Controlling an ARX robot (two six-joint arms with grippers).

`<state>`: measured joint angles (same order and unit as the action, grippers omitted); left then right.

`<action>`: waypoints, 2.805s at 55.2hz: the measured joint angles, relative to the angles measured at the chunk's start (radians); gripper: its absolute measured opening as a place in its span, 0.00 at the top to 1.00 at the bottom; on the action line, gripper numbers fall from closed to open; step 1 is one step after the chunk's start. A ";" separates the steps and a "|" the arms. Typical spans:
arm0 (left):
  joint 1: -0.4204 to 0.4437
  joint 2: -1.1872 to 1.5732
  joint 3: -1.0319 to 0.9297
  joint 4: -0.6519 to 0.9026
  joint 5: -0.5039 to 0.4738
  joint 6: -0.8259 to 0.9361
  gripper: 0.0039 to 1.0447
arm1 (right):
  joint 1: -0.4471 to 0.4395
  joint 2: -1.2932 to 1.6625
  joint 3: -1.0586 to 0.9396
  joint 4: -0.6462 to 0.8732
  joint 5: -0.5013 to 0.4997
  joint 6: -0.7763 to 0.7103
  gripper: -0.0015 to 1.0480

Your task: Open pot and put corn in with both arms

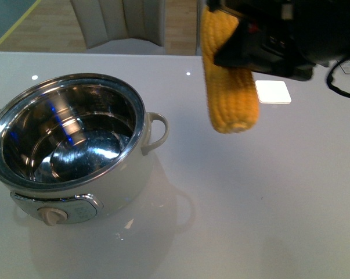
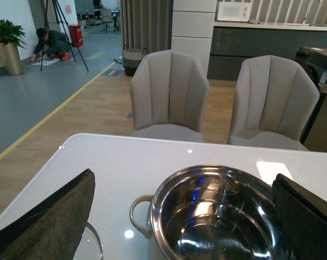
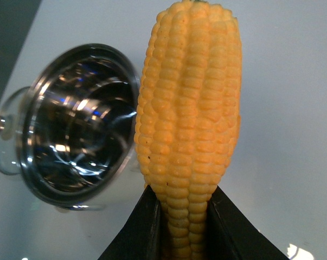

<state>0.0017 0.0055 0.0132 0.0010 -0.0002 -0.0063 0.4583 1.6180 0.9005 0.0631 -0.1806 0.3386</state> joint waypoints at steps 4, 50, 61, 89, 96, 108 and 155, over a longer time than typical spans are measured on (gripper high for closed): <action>0.000 0.000 0.000 0.000 0.000 0.000 0.07 | 0.038 0.026 0.043 -0.004 0.000 0.044 0.86; 0.000 0.000 0.000 0.000 0.000 0.000 0.07 | 0.253 0.493 0.528 -0.134 0.020 0.283 0.87; 0.000 0.000 0.000 0.000 0.000 0.000 0.07 | 0.261 0.575 0.636 -0.172 0.031 0.305 0.87; 0.000 0.000 0.000 0.000 0.000 0.000 0.07 | 0.272 0.638 0.688 -0.215 0.070 0.280 0.43; 0.000 0.000 0.000 0.000 0.000 0.000 0.07 | 0.259 0.611 0.649 -0.188 0.060 0.282 0.25; 0.000 0.000 0.000 0.000 0.000 0.000 0.07 | 0.206 0.488 0.529 -0.118 0.030 0.298 0.09; 0.000 0.000 0.000 0.000 0.000 0.000 0.07 | -0.350 -0.526 -0.251 -0.051 0.003 -0.103 0.09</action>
<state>0.0017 0.0055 0.0132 0.0010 -0.0002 -0.0063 0.1081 1.0920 0.6498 0.0116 -0.1776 0.2352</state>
